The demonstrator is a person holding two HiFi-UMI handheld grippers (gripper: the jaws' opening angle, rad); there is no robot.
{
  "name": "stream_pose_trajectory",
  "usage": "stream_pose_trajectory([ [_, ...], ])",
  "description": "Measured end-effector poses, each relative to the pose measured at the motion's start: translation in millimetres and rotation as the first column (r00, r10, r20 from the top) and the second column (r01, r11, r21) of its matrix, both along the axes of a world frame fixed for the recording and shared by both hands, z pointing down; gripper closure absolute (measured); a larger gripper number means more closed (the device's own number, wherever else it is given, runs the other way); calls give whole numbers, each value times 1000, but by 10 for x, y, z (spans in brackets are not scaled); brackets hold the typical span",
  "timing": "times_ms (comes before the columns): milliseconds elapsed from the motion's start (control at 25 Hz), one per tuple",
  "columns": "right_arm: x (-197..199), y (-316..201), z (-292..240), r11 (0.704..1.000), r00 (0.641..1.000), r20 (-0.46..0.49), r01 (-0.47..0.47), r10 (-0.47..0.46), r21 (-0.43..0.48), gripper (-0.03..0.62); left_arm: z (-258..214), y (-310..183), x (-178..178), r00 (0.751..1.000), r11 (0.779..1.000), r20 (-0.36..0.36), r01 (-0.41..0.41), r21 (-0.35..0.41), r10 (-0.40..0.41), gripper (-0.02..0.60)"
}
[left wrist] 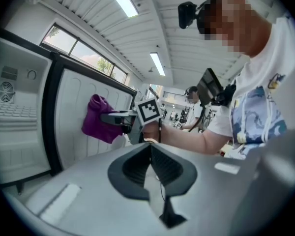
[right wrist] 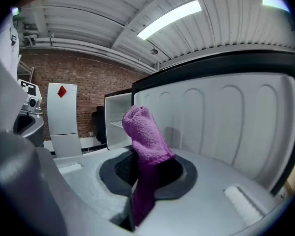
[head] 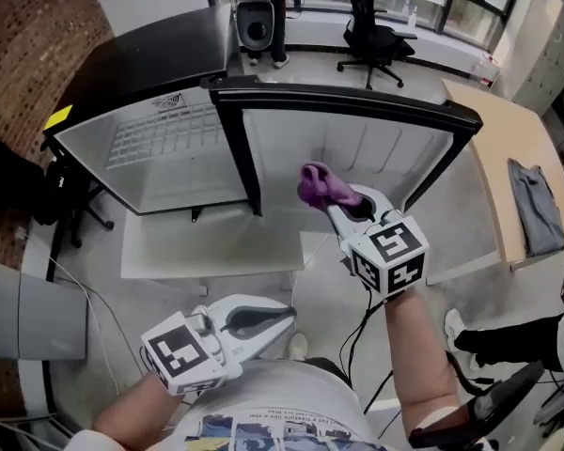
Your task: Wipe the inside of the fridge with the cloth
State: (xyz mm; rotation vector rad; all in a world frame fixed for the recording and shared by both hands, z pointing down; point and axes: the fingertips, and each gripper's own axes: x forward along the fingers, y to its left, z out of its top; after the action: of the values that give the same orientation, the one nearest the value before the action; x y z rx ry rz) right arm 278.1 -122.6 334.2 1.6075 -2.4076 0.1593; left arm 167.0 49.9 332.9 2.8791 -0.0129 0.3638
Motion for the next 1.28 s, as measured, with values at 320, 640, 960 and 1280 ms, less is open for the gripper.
stream_pose_trajectory([
  [320, -541, -560, 250, 998, 997, -55, 58, -59, -17, 542, 15, -177, -510, 991, 991, 17, 134, 0, -134, 575],
  [640, -421, -722, 394, 999, 998, -65, -9, 6, -44, 542, -8, -235, -654, 987, 987, 31, 159, 1, -159, 575],
  [960, -77, -651, 444, 994, 992, -89, -91, 86, -53, 542, 3, -215, -518, 993, 993, 29, 118, 6, -118, 575],
  [1280, 425, -432, 460, 981, 979, -96, -183, 177, -59, 542, -2, -102, -226, 999, 1000, 27, 30, 6, -30, 575],
])
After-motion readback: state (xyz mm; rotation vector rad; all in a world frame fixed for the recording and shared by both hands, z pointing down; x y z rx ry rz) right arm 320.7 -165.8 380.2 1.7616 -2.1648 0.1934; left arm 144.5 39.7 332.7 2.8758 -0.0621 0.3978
